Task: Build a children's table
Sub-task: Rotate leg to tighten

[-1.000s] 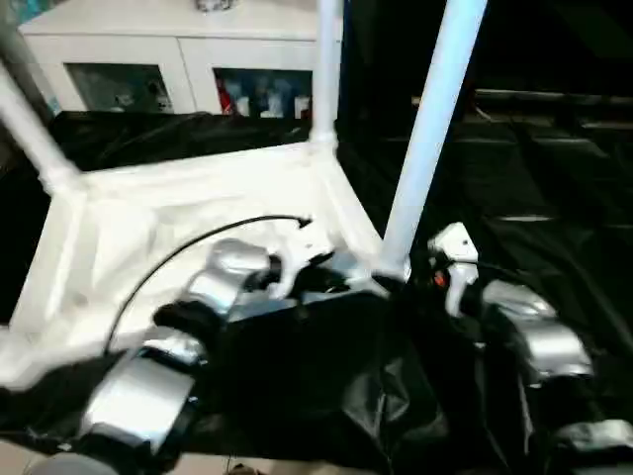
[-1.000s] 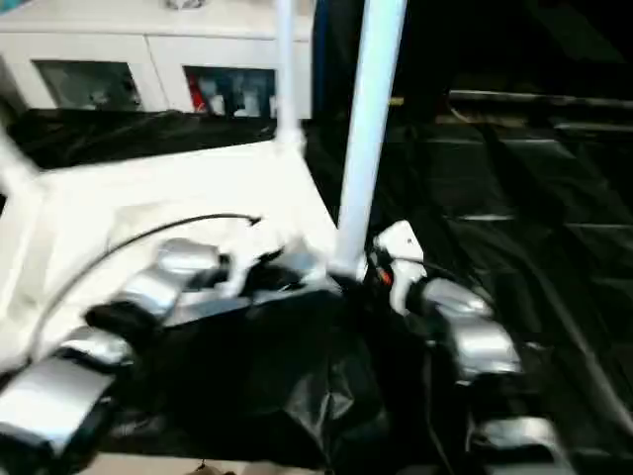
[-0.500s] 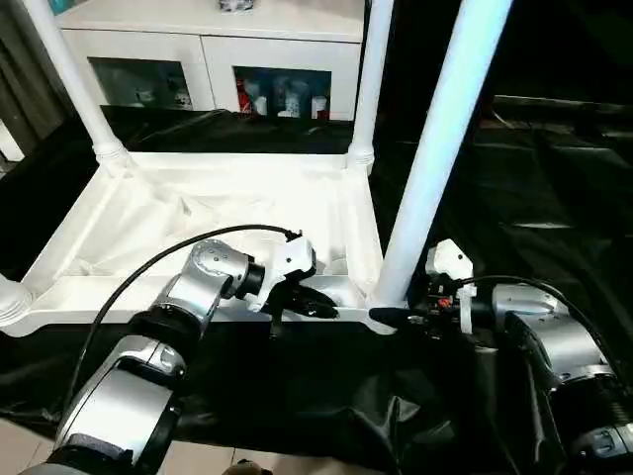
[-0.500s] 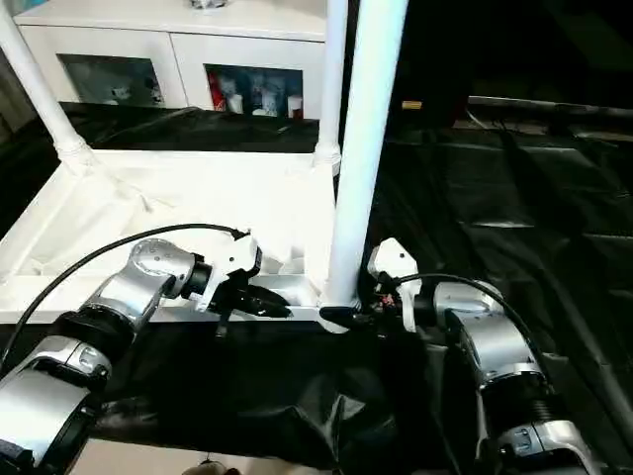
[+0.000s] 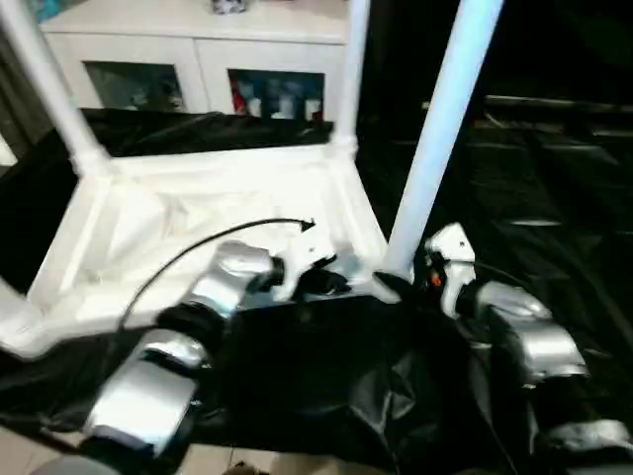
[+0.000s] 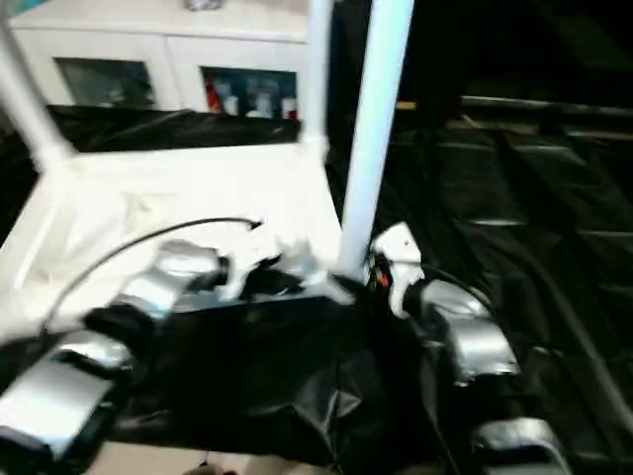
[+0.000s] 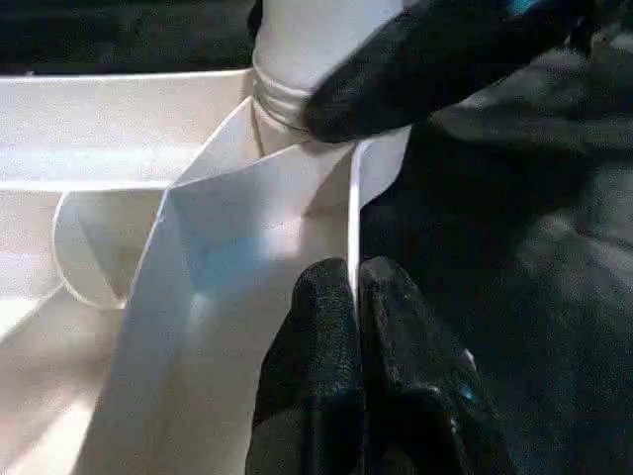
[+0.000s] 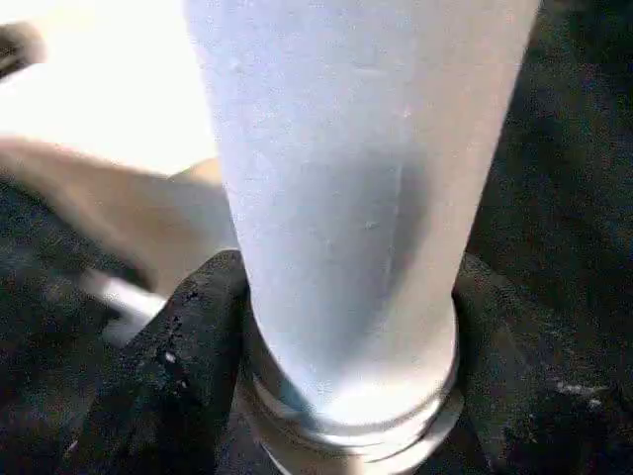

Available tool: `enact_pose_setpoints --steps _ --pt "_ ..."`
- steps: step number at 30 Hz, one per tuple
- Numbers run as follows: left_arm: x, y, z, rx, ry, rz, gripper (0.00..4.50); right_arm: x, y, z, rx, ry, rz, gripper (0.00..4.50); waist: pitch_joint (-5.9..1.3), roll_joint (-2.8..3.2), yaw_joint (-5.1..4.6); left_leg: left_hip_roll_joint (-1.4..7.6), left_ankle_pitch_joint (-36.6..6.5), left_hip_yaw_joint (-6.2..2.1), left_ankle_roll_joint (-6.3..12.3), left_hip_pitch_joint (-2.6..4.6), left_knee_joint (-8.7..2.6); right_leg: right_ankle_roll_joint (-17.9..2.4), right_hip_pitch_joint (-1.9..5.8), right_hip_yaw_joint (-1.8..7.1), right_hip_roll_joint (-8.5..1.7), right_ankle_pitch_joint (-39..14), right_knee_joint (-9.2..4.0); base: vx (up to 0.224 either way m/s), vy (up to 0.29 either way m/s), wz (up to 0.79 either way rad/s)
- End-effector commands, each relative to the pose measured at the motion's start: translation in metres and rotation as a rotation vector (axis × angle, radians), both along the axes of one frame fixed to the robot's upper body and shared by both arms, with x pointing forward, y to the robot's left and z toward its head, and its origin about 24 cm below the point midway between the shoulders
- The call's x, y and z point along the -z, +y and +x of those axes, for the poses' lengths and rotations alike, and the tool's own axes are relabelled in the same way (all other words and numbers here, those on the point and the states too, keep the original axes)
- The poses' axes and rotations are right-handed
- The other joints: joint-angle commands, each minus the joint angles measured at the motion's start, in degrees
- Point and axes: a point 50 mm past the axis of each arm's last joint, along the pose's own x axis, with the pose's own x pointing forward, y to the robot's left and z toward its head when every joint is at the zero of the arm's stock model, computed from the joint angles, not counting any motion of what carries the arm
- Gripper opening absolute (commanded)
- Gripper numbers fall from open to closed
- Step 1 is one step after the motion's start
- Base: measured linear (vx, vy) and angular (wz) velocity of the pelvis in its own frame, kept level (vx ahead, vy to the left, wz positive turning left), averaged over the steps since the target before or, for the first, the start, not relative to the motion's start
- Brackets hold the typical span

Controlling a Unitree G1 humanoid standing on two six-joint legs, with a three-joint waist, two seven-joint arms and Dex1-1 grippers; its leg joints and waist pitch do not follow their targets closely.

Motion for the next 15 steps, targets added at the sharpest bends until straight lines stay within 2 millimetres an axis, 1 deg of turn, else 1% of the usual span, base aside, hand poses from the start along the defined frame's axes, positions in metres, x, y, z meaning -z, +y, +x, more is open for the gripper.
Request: enact_pose_setpoints --steps 1,2,3,4,7,8,9,10,11,12,13,14,15 --pt "-0.016 -0.014 0.010 -0.089 -0.062 -0.052 0.00 0.026 0.008 -0.007 0.092 0.130 -0.027 2.68 -3.44 -0.45 -0.17 1.49 -14.03 -1.08 0.64 1.59 -4.29 -11.29 2.21 2.06 -3.17 -16.33 -4.62 0.000 0.000 0.00" --pt "-0.016 -0.020 0.009 -0.093 -0.063 -0.059 0.00 0.026 0.017 -0.006 0.089 0.128 -0.018 2.68 -3.55 -0.54 -0.52 1.33 -13.93 -1.11 0.75 1.25 -4.27 -11.39 2.52 2.00 -3.10 -15.50 -4.47 0.000 0.000 0.00" --pt "-0.016 -0.025 0.008 -0.092 -0.064 -0.064 0.00 0.026 0.024 -0.005 0.077 0.121 -0.020 2.68 -3.54 -0.41 -0.66 1.26 -13.89 -0.98 1.09 1.36 -4.16 -11.45 2.30 2.08 -3.01 -14.63 -4.56 0.000 0.000 0.00" --pt "-0.015 -0.028 0.008 -0.092 -0.066 -0.067 0.00 0.026 0.029 -0.005 0.071 0.115 -0.022 2.68 -3.55 -0.49 -0.75 1.21 -13.92 -0.94 1.31 1.38 -4.11 -11.51 2.31 2.09 -2.98 -14.37 -4.63 0.000 0.000 0.00" --pt "-0.015 -0.032 0.007 -0.075 -0.072 -0.067 0.00 0.022 0.041 -0.003 0.019 0.070 -0.035 2.68 -3.54 -0.53 -0.76 1.14 -13.25 -0.97 2.20 1.10 -4.09 -11.55 2.61 2.03 -3.09 -13.84 -4.60 0.000 0.000 0.00" --pt "-0.015 -0.032 0.007 -0.075 -0.072 -0.067 0.00 0.022 0.041 -0.003 0.019 0.070 -0.035 3.03 -3.53 -0.49 -0.76 1.19 -13.41 -1.01 2.26 1.11 -4.13 -11.49 2.60 2.01 -3.12 -14.06 -4.61 0.000 0.000 0.00" --pt "-0.015 -0.031 0.006 -0.056 -0.068 -0.066 0.00 0.018 0.043 -0.003 -0.018 0.040 -0.021 3.24 -3.50 -0.46 -0.84 1.26 -14.06 -1.02 2.26 1.21 -4.19 -11.49 2.56 2.01 -3.06 -14.54 -4.68 0.000 0.000 0.00" --pt "-0.015 -0.030 0.006 -0.048 -0.065 -0.064 0.00 0.015 0.043 -0.002 -0.035 0.019 -0.012 3.37 -3.45 -0.59 -0.87 1.26 -14.37 -1.02 2.34 1.17 -4.22 -11.44 2.57 2.00 -3.07 -14.84 -4.71 0.000 0.000 0.00" --pt "-0.015 -0.030 0.006 -0.048 -0.065 -0.064 0.00 0.015 0.043 -0.002 -0.035 0.019 -0.012 3.37 -3.49 -0.55 -0.86 1.25 -14.34 -1.04 2.37 1.14 -4.17 -11.39 2.60 2.02 -3.10 -15.00 -4.69 0.000 0.000 0.00" --pt "-0.014 -0.028 0.006 -0.035 -0.062 -0.057 0.00 0.010 0.042 -0.001 -0.062 0.003 0.011 3.46 -3.47 -0.52 -0.83 1.27 -14.42 -1.04 2.50 1.17 -4.21 -11.41 2.57 2.02 -3.10 -15.01 -4.73 0.000 0.000 0.00" --pt "-0.014 -0.025 0.005 -0.022 -0.057 -0.053 0.00 0.005 0.039 -0.001 -0.102 -0.019 0.014 3.59 -3.53 -0.71 -0.82 1.24 -14.03 -1.06 2.91 1.00 -4.16 -11.43 2.82 2.00 -3.14 -14.54 -4.61 0.000 0.000 0.00" --pt "-0.013 -0.023 0.005 -0.009 -0.053 -0.050 0.00 0.002 0.037 -0.001 -0.125 -0.030 0.012 3.72 -3.58 -0.65 -0.72 1.32 -13.15 -1.03 3.38 1.03 -4.06 -11.73 2.80 2.04 -3.11 -13.06 -4.50 0.000 0.000 0.00" --pt "-0.013 -0.023 0.005 -0.009 -0.053 -0.050 0.00 0.002 0.037 -0.001 -0.125 -0.030 0.012 3.72 -3.60 -0.64 -0.74 1.32 -12.66 -1.03 3.57 0.96 -4.04 -11.99 2.86 2.04 -3.10 -12.19 -4.36 0.000 0.000 0.00"
